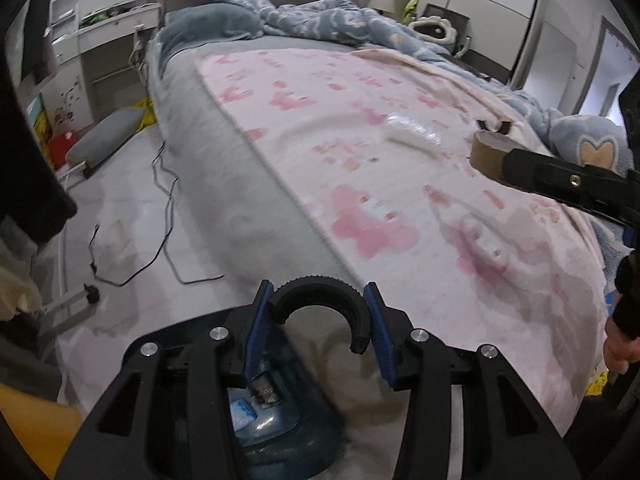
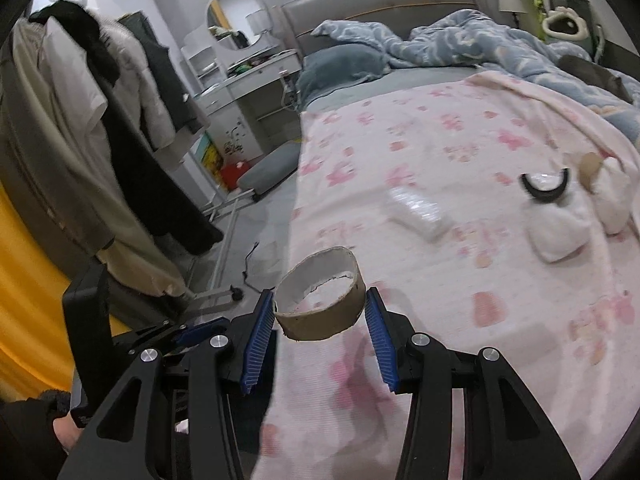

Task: Collect trash
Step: 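Carry the black clip to the bin and release it with the left tool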

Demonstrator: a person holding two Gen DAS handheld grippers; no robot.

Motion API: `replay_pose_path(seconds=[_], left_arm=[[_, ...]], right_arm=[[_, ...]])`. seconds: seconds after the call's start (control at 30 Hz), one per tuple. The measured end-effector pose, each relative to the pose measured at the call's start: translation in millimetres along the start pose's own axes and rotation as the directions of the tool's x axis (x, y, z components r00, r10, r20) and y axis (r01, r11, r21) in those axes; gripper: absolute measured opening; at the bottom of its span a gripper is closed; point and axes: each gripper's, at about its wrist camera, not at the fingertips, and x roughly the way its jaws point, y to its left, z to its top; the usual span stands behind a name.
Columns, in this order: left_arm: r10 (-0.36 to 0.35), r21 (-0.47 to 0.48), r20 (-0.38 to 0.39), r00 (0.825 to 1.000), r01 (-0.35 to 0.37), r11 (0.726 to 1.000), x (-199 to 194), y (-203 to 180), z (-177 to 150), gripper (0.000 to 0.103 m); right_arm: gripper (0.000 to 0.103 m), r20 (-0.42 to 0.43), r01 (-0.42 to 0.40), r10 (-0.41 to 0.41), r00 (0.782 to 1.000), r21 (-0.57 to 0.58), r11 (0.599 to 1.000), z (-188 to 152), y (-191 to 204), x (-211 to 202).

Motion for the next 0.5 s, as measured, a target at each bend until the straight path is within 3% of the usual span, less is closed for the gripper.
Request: replay_pose_path(seconds=[0.2, 0.5], left_arm=[[0.085, -0.003, -0.066, 0.994, -0.085, 0.996, 4, 23, -15, 0.049], [0.136, -0.052, -0.17, 0.976, -0.147, 0.988, 14, 61, -39, 0.049]], right_arm=[[0.047, -0.034, -0.028, 0.027, 0.999, -0.05, 0.998, -7, 30, 16], [0.047, -0.067, -0.064, 0.057, 0.996, -0.094, 0.994, -13, 64, 32]])
